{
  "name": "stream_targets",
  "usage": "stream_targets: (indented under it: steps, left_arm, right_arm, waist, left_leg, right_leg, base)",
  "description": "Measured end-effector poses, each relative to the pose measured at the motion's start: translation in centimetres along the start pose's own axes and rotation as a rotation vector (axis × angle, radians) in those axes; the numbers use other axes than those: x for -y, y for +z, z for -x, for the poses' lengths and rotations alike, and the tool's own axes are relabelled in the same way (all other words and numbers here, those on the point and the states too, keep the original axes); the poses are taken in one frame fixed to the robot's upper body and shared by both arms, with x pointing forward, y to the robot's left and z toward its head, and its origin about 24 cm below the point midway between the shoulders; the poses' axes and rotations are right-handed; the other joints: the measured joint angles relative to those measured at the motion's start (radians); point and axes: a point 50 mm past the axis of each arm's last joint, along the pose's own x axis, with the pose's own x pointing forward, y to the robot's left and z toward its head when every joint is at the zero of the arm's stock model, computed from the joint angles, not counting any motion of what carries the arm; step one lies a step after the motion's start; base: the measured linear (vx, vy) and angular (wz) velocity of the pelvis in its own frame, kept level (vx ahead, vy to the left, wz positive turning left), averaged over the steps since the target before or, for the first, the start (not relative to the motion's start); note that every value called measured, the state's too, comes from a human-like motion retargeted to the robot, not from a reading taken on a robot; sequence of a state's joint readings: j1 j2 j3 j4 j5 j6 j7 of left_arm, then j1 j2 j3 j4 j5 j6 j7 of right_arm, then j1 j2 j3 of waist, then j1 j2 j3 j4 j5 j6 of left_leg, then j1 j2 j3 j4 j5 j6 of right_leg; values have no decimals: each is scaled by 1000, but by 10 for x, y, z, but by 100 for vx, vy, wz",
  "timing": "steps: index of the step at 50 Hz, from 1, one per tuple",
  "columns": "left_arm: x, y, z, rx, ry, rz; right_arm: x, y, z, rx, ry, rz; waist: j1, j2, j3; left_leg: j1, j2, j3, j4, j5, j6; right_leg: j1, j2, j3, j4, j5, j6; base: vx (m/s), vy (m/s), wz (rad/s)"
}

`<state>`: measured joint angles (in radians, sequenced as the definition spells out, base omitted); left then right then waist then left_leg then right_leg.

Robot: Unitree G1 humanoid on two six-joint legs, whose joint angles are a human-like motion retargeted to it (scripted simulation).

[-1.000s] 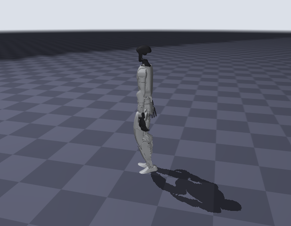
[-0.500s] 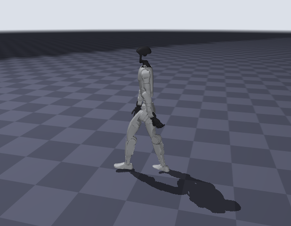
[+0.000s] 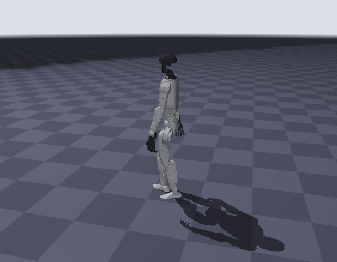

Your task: Walk run

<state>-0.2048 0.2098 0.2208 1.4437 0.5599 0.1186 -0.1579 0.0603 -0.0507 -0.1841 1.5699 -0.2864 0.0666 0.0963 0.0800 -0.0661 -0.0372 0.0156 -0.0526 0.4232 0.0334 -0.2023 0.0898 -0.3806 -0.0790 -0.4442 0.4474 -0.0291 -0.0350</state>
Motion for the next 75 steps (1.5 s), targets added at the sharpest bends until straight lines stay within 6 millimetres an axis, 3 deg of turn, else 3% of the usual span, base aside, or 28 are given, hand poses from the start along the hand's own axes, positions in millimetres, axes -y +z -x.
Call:
stream_targets:
  steps: [3, 5, 8, 10, 12, 13, 16, 19, 20, 23, 25, 29, 33, 38, 42, 45, 48, 50, 53, 56, 60, 63, 68, 70, 73, 75]
  left_arm:
    - [-11, 18, 3, 61, 21, -64]
    - [-15, 22, 4, 79, 42, -89]
    - [-12, 18, 3, 90, 82, -106]
    - [-4, 7, 1, 61, 74, -106]
    - [7, -18, -2, -18, 23, -115]
    - [12, -28, -2, -54, 1, -118]
    - [33, -66, -1, -191, -70, -113]
    - [54, -99, 5, -320, -147, -113]
    - [59, -108, 7, -355, -170, -115]
    - [71, -121, 10, -379, -200, -96]
    - [81, -129, 13, -391, -211, -54]
    - [97, -144, 19, -432, -243, 41]
    - [104, -150, 23, -469, -272, 105]
    - [99, -138, 17, -405, -242, 70]
    - [85, -124, 11, -326, -161, 20]
    - [79, -117, 9, -304, -129, 6]
    - [80, -119, 10, -313, -127, 50]
    - [81, -120, 10, -327, -113, 115]
    - [77, -116, 9, -306, -84, 154]
    - [59, -97, 4, -238, -46, 161]
    - [28, -63, -1, -141, 19, 112]
    - [13, -39, -1, -70, 48, 72]
    - [-13, 6, 2, 81, 91, 45]
    - [-22, 22, 5, 139, 104, 40]
    - [-25, 30, 6, 177, 109, 48]
    - [-24, 29, 6, 192, 103, 67]
  right_arm:
    - [-5, -7, 0, -33, 23, -3]
    - [-7, -10, 0, -45, 36, -5]
    - [-7, -13, 0, -66, 49, -9]
    - [-5, -14, 0, -75, 46, -12]
    - [-3, -16, 0, -77, 43, -26]
    - [-3, -17, 0, -79, 44, -36]
    - [-2, -16, 1, -81, 43, -75]
    - [6, -11, 2, -78, 42, -77]
    - [9, -7, 3, -74, 43, -62]
    - [23, 12, 6, -47, -11, 8]
    - [36, 35, 10, 5, -87, 63]
    - [48, 79, 21, 138, -149, 119]
    - [47, 124, 34, 303, -148, 113]
    - [38, 156, 45, 461, -111, 71]
    - [31, 153, 42, 449, -70, 67]
    - [30, 128, 32, 345, -55, 85]
    - [28, 93, 20, 199, -41, 133]
    - [21, 67, 13, 111, -45, 154]
    - [16, 38, 7, 28, -20, 129]
    - [14, 24, 5, 0, -5, 106]
    - [11, 12, 3, 7, -8, 33]
    - [6, -3, 1, -23, 8, -25]
    - [-9, -22, -1, -90, 90, -97]
    - [-16, -23, -1, -87, 122, -132]
    - [-19, -17, -1, -79, 158, -159]
    - [-15, -5, 0, -64, 168, -139]
  waist:
    - [-37, -31, 22]
    - [-48, -36, 28]
    - [-62, -32, 27]
    - [-65, -29, 12]
    - [-72, -30, -6]
    - [-82, -24, -7]
    - [-99, -23, -11]
    - [-80, -78, -15]
    - [-66, -104, -9]
    - [-38, -153, 16]
    - [1, -150, 30]
    - [46, -78, 24]
    - [65, -4, 33]
    - [105, 29, 50]
    - [135, 21, 45]
    - [181, 9, 25]
    - [199, 3, -2]
    - [158, 8, -23]
    - [141, 59, -30]
    - [114, 106, -19]
    - [56, 85, -2]
    - [14, 66, -3]
    - [-75, 5, 16]
    - [-93, -19, 22]
    - [-94, -29, 21]
    - [-92, -32, 18]
  left_leg:
    - [71, -46, -35, -21, -34, -14]
    - [99, -56, -47, -24, -50, -21]
    - [142, -62, -63, -12, -85, -32]
    - [159, -63, -65, 5, -101, -50]
    - [180, -68, -73, 41, -82, -70]
    - [189, -61, -87, 62, -56, -78]
    - [192, -35, -87, 183, 129, -105]
    - [133, -29, -22, 408, 320, -59]
    - [102, -30, 3, 504, 343, -41]
    - [67, 8, 147, 615, 270, 28]
    - [-5, 35, 198, 643, 234, 25]
    - [-176, 53, 133, 551, 189, -52]
    - [-302, 61, 86, 325, 159, -63]
    - [-427, 43, 2, 143, 148, -127]
    - [-488, 25, -43, 147, 134, -67]
    - [-480, 35, -21, 215, 185, -13]
    - [-458, 70, 16, 277, 199, 19]
    - [-415, 91, 1, 304, 142, 17]
    - [-305, 134, -11, 239, 106, -2]
    - [-217, 188, 11, 204, 64, -33]
    - [-132, 133, 24, 113, 55, -40]
    - [-91, 90, -2, 71, 48, -46]
    - [17, -10, -53, 13, 8, -53]
    - [71, -41, -66, -2, -18, -52]
    - [128, -46, -50, -5, -47, -75]
    - [157, -50, -51, 7, -64, -96]
  right_leg:
    - [-78, 54, 130, -239, 10, -22]
    - [-107, 76, 196, -312, 20, 9]
    - [-131, 66, 152, -318, 5, 7]
    - [-130, 53, 116, -269, 24, -34]
    - [-103, 27, 29, -232, 68, -60]
    - [-98, 33, 67, -212, 75, -69]
    - [-57, 28, 164, -158, 19, -74]
    - [52, -54, 134, -184, -47, -51]
    - [90, -90, 117, -193, -66, -42]
    - [171, -141, 112, -217, -101, -25]
    - [235, -135, 89, -256, -117, -21]
    - [329, -37, 57, -341, -131, -28]
    - [431, 60, 33, -401, -165, -24]
    - [530, 101, 11, -431, -197, 11]
    - [587, 98, 20, -420, -215, 62]
    - [620, 82, 52, -390, -179, 111]
    - [647, 59, 66, -340, -51, 165]
    - [636, 51, 59, -257, 130, 161]
    - [582, 57, 33, -54, 320, 101]
    - [438, 2, -27, 247, 244, 39]
    - [211, -72, -60, 413, 143, 31]
    - [106, -72, -88, 320, 88, 31]
    - [-36, -17, -32, -93, 49, 23]
    - [-97, 12, 50, -237, 46, 18]
    - [-147, 37, 87, -299, 9, 24]
    - [-160, 43, 59, -284, 13, -31]
  base:
    - [63, -15, 60]
    - [45, -11, 38]
    - [57, -15, 32]
    - [79, -23, 19]
    - [84, -22, 37]
    - [104, -34, 67]
    - [83, -21, 72]
    - [73, -17, 48]
    - [65, -18, 44]
    - [64, -18, 29]
    - [49, -8, -14]
    - [61, -14, -23]
    - [48, -7, 5]
    - [56, -6, -16]
    - [66, -5, -13]
    - [81, 3, -46]
    - [113, 13, -59]
    - [82, 0, -19]
    - [81, 3, -42]
    - [64, 2, -74]
    - [52, -2, -3]
    - [57, -3, 60]
    - [64, -12, 81]
    - [68, -15, 46]
    - [71, -17, 6]
    - [59, -13, -18]
